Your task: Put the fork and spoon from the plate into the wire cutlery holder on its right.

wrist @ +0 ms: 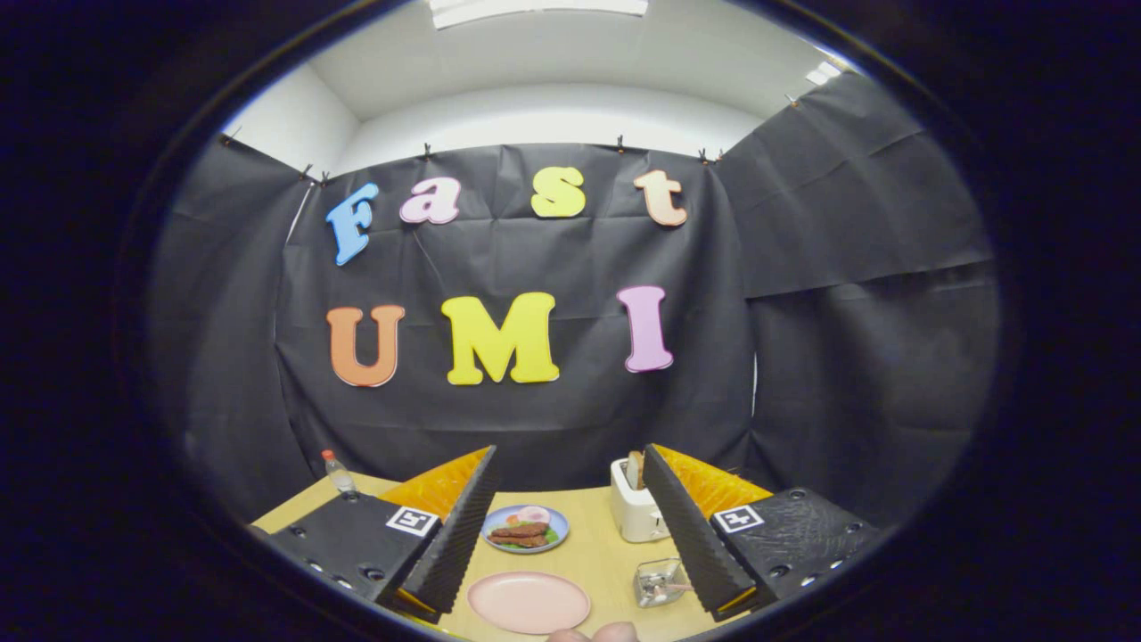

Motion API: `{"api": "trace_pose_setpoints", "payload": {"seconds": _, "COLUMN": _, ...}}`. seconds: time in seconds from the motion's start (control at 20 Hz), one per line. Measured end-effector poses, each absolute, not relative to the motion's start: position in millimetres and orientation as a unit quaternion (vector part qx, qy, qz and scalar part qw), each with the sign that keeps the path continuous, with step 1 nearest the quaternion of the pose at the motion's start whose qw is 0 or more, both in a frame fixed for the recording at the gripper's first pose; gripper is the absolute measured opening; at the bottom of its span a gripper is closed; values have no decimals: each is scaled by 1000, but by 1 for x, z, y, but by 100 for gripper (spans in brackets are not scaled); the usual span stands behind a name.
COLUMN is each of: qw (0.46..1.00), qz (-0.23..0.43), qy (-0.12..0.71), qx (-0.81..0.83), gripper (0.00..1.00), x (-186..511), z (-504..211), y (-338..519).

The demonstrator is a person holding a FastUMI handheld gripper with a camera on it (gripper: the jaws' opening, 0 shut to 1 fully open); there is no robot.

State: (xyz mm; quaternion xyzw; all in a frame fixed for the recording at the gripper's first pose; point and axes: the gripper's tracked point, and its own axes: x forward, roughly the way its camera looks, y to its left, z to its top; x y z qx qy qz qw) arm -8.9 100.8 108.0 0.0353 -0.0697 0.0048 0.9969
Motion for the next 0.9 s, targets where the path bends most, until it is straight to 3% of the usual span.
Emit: {"api": "trace_pose_setpoints", "payload": {"seconds": 0.9, "qw": 997, "qz": -1, "qy": -71, "qx": 37, "gripper": 96, "x": -13, "z": 98, "y": 76}}
